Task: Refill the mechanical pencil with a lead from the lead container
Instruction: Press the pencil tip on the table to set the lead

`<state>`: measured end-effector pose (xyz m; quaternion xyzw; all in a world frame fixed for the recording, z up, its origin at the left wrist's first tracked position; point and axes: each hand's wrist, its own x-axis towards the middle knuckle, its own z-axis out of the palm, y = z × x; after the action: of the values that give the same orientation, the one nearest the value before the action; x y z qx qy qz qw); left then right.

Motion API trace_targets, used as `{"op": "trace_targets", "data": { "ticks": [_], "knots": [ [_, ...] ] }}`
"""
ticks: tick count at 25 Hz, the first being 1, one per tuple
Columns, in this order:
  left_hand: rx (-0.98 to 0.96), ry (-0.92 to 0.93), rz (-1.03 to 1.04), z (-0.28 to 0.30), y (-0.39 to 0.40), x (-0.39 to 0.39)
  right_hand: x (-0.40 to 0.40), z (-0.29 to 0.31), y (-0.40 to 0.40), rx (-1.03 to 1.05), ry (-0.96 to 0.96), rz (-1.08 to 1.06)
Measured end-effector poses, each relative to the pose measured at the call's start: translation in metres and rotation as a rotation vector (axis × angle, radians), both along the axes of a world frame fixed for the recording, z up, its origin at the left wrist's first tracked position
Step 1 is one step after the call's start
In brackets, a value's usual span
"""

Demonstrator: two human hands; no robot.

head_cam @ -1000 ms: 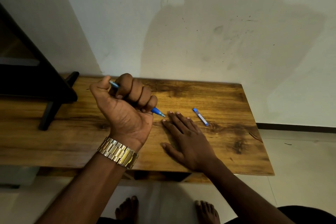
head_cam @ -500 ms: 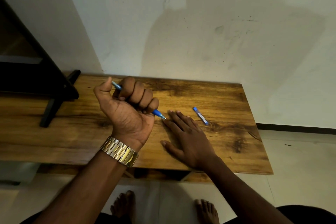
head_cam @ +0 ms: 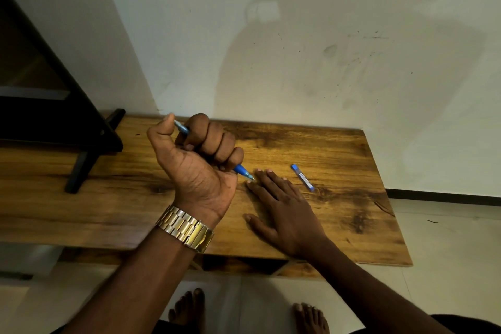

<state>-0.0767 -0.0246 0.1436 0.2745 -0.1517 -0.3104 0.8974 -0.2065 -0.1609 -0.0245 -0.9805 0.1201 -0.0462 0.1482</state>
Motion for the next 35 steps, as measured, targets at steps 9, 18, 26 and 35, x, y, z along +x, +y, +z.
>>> {"op": "trace_targets", "data": {
  "ticks": [9,18,26,35],
  "knots": [
    [0.017,0.031,-0.022,0.0,0.001,-0.002,-0.001,0.003,0.001,0.005,0.009,0.002],
    [0.055,0.062,0.017,-0.005,-0.005,0.005,0.0,-0.003,0.0,-0.002,-0.007,-0.001],
    [0.064,0.062,-0.002,-0.005,-0.007,0.005,0.0,-0.003,0.0,0.0,-0.009,-0.003],
    [0.087,0.046,-0.031,-0.007,-0.008,0.004,0.0,-0.004,0.002,-0.001,-0.016,-0.006]
  ]
}}
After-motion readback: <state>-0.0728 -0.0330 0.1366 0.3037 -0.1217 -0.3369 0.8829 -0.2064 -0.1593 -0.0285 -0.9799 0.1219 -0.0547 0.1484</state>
